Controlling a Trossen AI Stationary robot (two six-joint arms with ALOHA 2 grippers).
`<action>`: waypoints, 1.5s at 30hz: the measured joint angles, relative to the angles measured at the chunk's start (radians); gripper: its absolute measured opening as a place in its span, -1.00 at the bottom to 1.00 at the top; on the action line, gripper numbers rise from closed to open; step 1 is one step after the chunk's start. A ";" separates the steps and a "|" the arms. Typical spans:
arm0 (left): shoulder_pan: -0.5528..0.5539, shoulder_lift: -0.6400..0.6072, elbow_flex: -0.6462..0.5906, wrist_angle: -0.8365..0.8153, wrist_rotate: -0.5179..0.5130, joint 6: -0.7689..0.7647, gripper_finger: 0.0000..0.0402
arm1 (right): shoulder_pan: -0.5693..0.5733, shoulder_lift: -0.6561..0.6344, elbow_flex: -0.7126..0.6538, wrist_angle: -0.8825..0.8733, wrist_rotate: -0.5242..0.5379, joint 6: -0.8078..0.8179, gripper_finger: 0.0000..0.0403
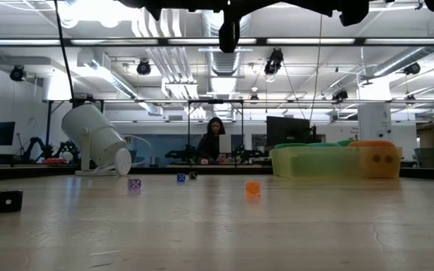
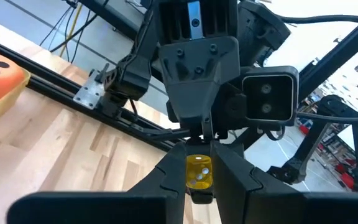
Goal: Pick & Place Dice
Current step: Put the small yellow dice into the yellow bin
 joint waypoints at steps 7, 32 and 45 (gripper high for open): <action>-0.011 0.000 0.000 0.000 -0.017 0.001 -0.71 | -0.011 0.000 0.000 0.000 -0.019 0.008 0.09; -0.011 -0.001 0.000 0.001 -0.071 0.187 -0.71 | 0.041 0.042 0.001 0.029 0.211 0.084 0.09; -0.011 -0.019 0.000 -0.018 -0.051 0.473 -0.71 | 0.047 0.035 0.000 0.003 0.141 0.371 0.09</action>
